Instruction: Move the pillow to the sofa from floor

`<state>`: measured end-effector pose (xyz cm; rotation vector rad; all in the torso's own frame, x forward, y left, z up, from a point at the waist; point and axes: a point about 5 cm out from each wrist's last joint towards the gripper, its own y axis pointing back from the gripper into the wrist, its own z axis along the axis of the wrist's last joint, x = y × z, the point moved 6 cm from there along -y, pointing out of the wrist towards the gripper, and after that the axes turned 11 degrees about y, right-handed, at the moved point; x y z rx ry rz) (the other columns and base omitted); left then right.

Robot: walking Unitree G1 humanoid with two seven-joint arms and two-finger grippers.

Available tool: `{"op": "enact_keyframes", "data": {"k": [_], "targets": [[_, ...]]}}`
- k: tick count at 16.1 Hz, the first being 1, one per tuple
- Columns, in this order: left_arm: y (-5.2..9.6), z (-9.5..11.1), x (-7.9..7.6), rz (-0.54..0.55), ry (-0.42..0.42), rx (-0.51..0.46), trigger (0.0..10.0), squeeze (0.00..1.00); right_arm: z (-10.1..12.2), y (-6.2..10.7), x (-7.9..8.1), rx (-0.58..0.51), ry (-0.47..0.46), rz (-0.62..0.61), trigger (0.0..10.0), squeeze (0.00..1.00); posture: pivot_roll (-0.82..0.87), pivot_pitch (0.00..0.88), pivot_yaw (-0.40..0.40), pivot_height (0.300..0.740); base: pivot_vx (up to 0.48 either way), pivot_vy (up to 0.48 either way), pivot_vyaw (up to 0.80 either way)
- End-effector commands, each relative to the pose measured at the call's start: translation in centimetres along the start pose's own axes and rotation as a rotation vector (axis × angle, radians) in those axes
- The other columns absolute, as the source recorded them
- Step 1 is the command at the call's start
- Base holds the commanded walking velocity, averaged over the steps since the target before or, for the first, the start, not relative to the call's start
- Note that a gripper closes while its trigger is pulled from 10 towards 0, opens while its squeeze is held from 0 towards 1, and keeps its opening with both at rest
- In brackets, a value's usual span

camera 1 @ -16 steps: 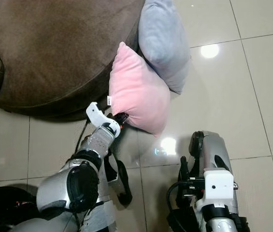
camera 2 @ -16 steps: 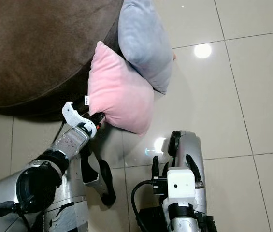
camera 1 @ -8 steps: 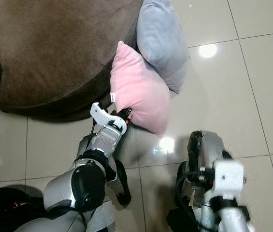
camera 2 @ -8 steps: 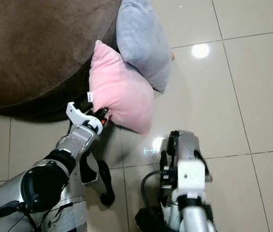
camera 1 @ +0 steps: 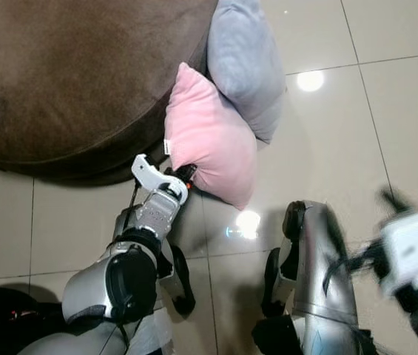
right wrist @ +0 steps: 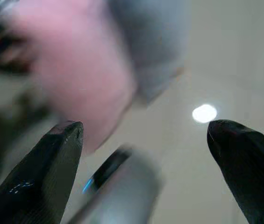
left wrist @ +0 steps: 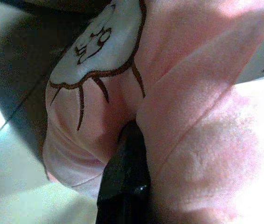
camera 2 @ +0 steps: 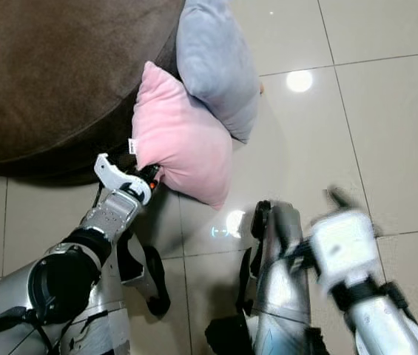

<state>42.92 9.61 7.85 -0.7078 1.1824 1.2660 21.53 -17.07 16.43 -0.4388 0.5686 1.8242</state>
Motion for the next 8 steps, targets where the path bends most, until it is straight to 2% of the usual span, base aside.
{"op": "enact_keyframes", "data": {"k": [1,2,3,7,8], "targets": [[0.4,-0.1,1.3,0.040,-0.015,-0.001,0.0,0.00,-0.1,0.5,1.5,0.023,-0.024,0.094,10.0,0.00,-0.21,0.444,0.081,0.495,0.000,0.000,0.00],[0.3,-0.2,1.1,0.040,-0.018,-0.001,0.0,0.00,-0.2,0.7,1.8,0.049,0.007,0.185,10.0,0.00,-0.21,0.440,0.081,0.495,0.000,0.000,0.00],[0.3,-0.2,1.1,0.040,-0.023,0.001,0.0,0.00,-0.6,0.7,1.6,0.067,0.035,0.218,10.0,0.00,-0.20,0.441,0.079,0.495,0.000,0.000,0.00],[0.2,-0.2,0.8,0.024,-0.068,0.010,0.0,0.00,-1.1,0.2,0.9,0.093,0.074,0.233,10.0,0.00,-0.19,0.447,0.075,0.495,0.000,0.000,0.00],[0.1,0.0,0.1,-0.009,-0.077,0.009,0.0,0.00,-0.7,0.1,0.9,0.086,0.065,0.239,10.0,0.00,-0.18,0.449,0.076,0.495,0.000,0.000,0.00]]}}
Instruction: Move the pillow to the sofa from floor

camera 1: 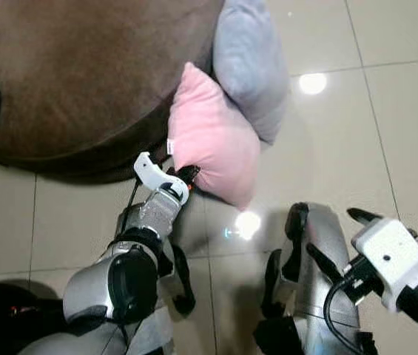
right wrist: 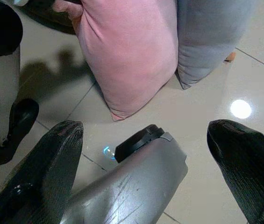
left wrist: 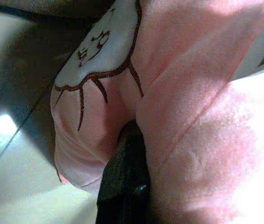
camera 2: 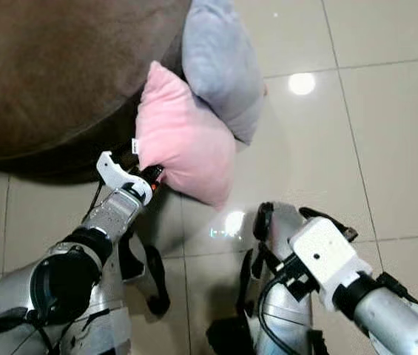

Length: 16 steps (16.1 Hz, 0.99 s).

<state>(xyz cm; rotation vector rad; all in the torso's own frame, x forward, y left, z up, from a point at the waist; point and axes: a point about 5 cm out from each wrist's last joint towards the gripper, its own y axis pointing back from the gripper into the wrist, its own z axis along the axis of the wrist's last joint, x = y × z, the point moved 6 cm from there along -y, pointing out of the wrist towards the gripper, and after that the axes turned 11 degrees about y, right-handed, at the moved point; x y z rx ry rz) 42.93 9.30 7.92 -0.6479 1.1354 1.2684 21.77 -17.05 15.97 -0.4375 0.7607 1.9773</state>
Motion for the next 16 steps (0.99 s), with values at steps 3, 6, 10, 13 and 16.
{"op": "enact_keyframes", "data": {"k": [3,6,10,13,16], "targets": [[-0.2,0.7,-1.2,-0.057,0.035,-0.032,0.0,0.00,-0.2,0.0,1.2,0.014,-0.048,0.055,10.0,0.00,-0.17,0.454,0.075,0.495,0.000,0.000,0.00],[-0.8,0.7,-3.8,-0.137,0.079,-0.034,0.0,0.00,-0.3,-0.4,1.9,0.012,-0.095,0.048,10.0,0.00,-0.16,0.451,0.078,0.495,0.000,0.000,0.00],[-1.4,1.0,-8.5,-0.268,0.058,-0.028,0.0,0.00,-0.8,-0.9,2.6,0.024,-0.117,0.048,10.0,0.00,-0.15,0.442,0.080,0.495,0.000,0.000,0.00],[-1.5,1.4,-10.3,-0.306,-0.038,-0.041,0.0,0.00,-0.6,-1.1,2.4,0.015,-0.118,0.044,10.0,0.00,-0.15,0.437,0.079,0.495,0.000,0.000,0.00],[-1.4,1.9,-13.2,-0.395,-0.097,-0.059,0.0,0.00,-0.7,-1.4,2.6,0.012,-0.117,0.047,10.0,0.00,-0.14,0.433,0.077,0.495,0.000,0.000,0.00]]}}
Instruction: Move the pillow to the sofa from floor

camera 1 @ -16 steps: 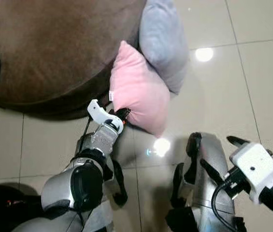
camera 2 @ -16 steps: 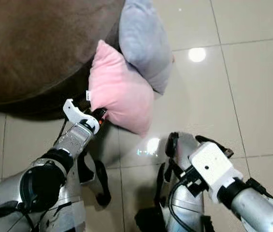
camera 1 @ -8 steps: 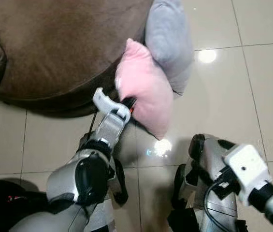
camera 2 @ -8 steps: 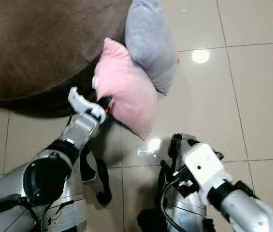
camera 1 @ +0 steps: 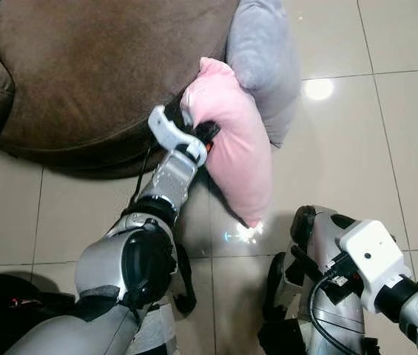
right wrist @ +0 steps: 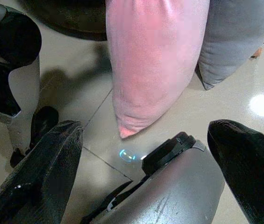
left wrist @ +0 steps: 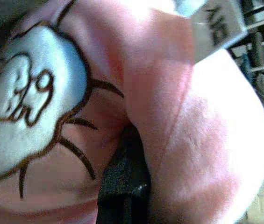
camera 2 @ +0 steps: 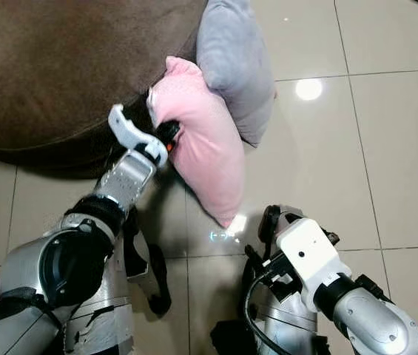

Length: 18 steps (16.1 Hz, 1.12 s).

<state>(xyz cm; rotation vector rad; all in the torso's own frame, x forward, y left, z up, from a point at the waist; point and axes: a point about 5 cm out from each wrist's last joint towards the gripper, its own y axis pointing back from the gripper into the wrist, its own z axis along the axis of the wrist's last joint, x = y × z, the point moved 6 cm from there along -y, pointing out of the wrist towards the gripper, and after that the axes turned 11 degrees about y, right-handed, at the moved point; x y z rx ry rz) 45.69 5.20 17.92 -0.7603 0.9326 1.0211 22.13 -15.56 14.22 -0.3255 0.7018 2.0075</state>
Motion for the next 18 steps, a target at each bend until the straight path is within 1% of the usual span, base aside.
{"op": "enact_keyframes", "data": {"k": [1,2,3,4,5,9,13,15,18], "targets": [[-0.9,2.1,-3.6,-0.118,-0.057,-0.066,0.0,0.00,-0.5,-0.1,0.7,0.015,-0.015,0.021,10.0,0.00,-0.14,0.432,0.075,0.495,0.000,0.000,0.00],[-1.1,2.7,-4.5,-0.145,-0.069,-0.081,0.0,0.00,-0.5,-0.2,0.8,0.013,-0.018,0.025,10.0,0.00,-0.13,0.430,0.076,0.495,0.000,0.000,0.00],[-1.2,3.0,-5.2,-0.164,-0.075,-0.089,0.0,0.00,-0.5,-0.3,0.9,0.012,-0.020,0.026,10.0,0.00,-0.13,0.428,0.075,0.495,0.266,0.000,0.00],[-1.3,3.6,-6.2,-0.192,-0.098,-0.105,0.0,0.00,-0.5,-0.4,1.0,0.010,-0.023,0.027,10.0,0.00,-0.13,0.426,0.074,0.495,0.480,0.000,0.00],[-1.3,4.0,-6.7,-0.207,-0.120,-0.110,0.0,0.00,-0.6,-0.6,1.1,0.010,-0.029,0.028,10.0,0.00,-0.12,0.424,0.074,0.495,0.480,0.000,0.00],[-1.2,4.1,-6.6,-0.208,-0.133,-0.112,0.0,0.00,-0.9,-0.8,1.7,0.011,-0.041,0.042,10.0,0.00,-0.12,0.423,0.070,0.495,0.480,0.000,0.00],[-1.1,3.9,-6.5,-0.208,-0.147,-0.109,0.0,0.00,-1.2,-0.9,1.7,0.016,-0.039,0.044,10.0,0.00,-0.12,0.416,0.064,0.495,0.480,0.000,0.00],[-1.1,4.1,-6.3,-0.201,-0.161,-0.120,0.0,0.00,-1.3,-1.0,1.8,0.017,-0.036,0.047,10.0,0.00,-0.12,0.410,0.058,0.495,0.480,0.000,0.00],[-1.0,4.2,-5.9,-0.184,-0.171,-0.129,0.0,0.00,-1.5,-1.1,1.8,0.020,-0.036,0.053,10.0,0.00,-0.11,0.401,0.052,0.495,0.000,0.000,0.00]]}}
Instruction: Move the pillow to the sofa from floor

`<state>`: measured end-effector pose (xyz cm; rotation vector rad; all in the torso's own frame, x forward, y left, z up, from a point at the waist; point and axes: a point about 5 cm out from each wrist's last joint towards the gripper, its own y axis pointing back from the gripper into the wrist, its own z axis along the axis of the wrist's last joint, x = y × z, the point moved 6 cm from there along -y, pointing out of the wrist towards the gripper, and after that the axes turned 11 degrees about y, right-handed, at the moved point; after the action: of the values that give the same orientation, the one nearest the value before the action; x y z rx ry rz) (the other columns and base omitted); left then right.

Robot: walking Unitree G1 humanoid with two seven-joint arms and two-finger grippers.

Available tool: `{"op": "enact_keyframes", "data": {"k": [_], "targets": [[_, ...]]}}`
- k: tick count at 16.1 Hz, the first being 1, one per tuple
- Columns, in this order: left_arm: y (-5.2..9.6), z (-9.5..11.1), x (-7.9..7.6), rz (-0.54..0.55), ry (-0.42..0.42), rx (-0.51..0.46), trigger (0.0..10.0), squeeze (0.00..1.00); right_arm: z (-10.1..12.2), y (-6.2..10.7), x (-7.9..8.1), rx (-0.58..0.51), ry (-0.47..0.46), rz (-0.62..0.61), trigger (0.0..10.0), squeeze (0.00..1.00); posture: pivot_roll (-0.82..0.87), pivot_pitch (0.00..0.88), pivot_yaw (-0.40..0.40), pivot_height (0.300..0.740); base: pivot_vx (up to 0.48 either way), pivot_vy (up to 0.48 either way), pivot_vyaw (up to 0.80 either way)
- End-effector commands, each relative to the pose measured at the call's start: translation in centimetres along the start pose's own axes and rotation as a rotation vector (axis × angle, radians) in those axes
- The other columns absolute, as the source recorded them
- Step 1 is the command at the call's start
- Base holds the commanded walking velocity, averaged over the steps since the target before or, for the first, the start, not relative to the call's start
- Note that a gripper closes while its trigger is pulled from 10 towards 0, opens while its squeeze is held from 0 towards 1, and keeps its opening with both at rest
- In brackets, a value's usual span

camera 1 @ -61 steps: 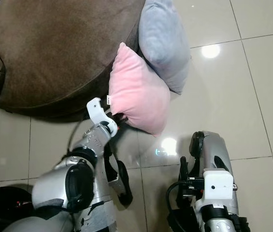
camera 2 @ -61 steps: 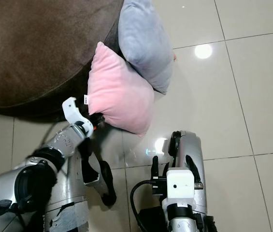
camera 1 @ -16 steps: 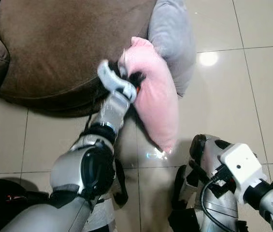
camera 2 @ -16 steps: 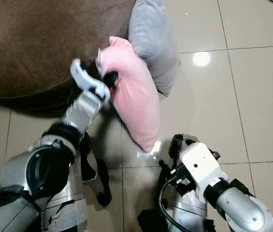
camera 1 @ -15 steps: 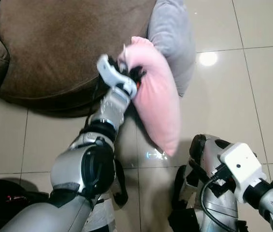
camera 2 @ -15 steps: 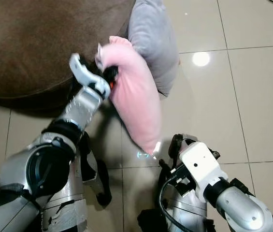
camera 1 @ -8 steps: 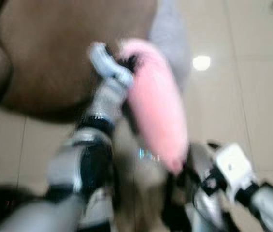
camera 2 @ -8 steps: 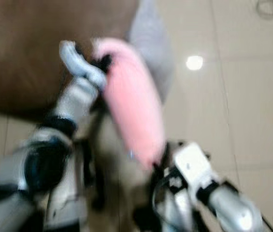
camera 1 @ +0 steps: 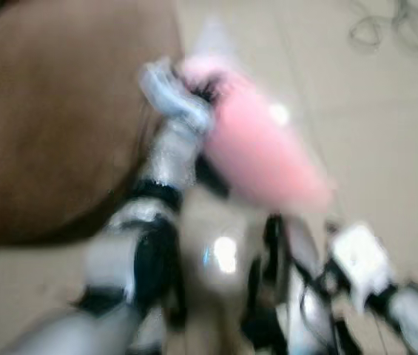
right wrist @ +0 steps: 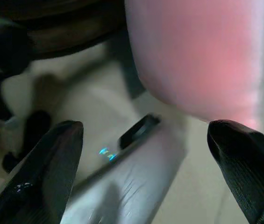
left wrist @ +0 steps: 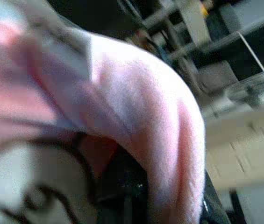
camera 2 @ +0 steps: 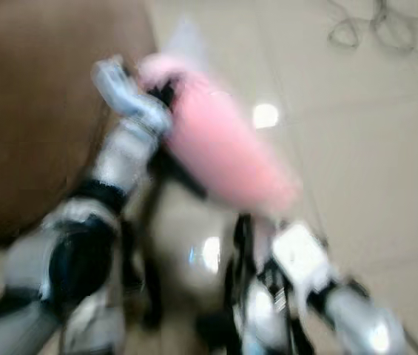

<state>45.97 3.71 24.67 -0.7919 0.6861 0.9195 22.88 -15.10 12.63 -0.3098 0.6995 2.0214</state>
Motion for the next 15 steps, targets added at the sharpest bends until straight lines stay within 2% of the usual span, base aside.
{"op": "enact_keyframes", "data": {"k": [1,5,8,9,11,12,15], "targets": [[0.6,2.6,1.2,0.029,-0.034,-0.077,0.0,0.00,-0.6,0.2,1.1,0.020,-0.023,0.039,10.0,0.00,-0.11,0.399,0.051,0.495,0.000,0.000,0.00],[0.8,3.1,1.5,0.042,-0.039,-0.098,0.0,0.00,-0.8,0.0,1.2,0.020,-0.024,0.043,10.0,0.00,-0.11,0.390,0.045,0.495,0.000,0.000,0.00],[0.5,3.2,0.7,0.011,-0.077,-0.097,0.0,0.00,-1.2,-0.1,1.1,0.026,-0.023,0.043,10.0,0.00,-0.11,0.382,0.040,0.495,0.000,0.480,0.00],[0.4,2.9,0.2,-0.011,-0.111,-0.079,0.0,0.00,-1.2,-0.2,1.1,0.025,-0.024,0.043,10.0,0.00,-0.11,0.379,0.039,0.495,0.401,0.262,0.00],[0.2,2.7,-0.4,-0.034,-0.122,-0.071,0.0,0.00,-1.2,-0.3,1.0,0.022,-0.022,0.036,10.0,0.00,-0.11,0.378,0.038,0.495,0.437,0.000,0.00],[0.2,2.7,-0.4,-0.035,-0.128,-0.066,0.0,0.00,-0.7,-0.3,-0.1,-0.010,-0.020,-0.021,10.0,0.00,-0.11,0.378,0.037,0.495,0.439,0.000,0.00],[0.2,2.2,-0.8,-0.060,-0.183,-0.047,0.0,0.00,2.7,0.3,-5.3,-0.175,0.042,-0.278,10.0,0.00,-0.11,0.376,0.037,0.495,0.439,0.000,0.00]]}}
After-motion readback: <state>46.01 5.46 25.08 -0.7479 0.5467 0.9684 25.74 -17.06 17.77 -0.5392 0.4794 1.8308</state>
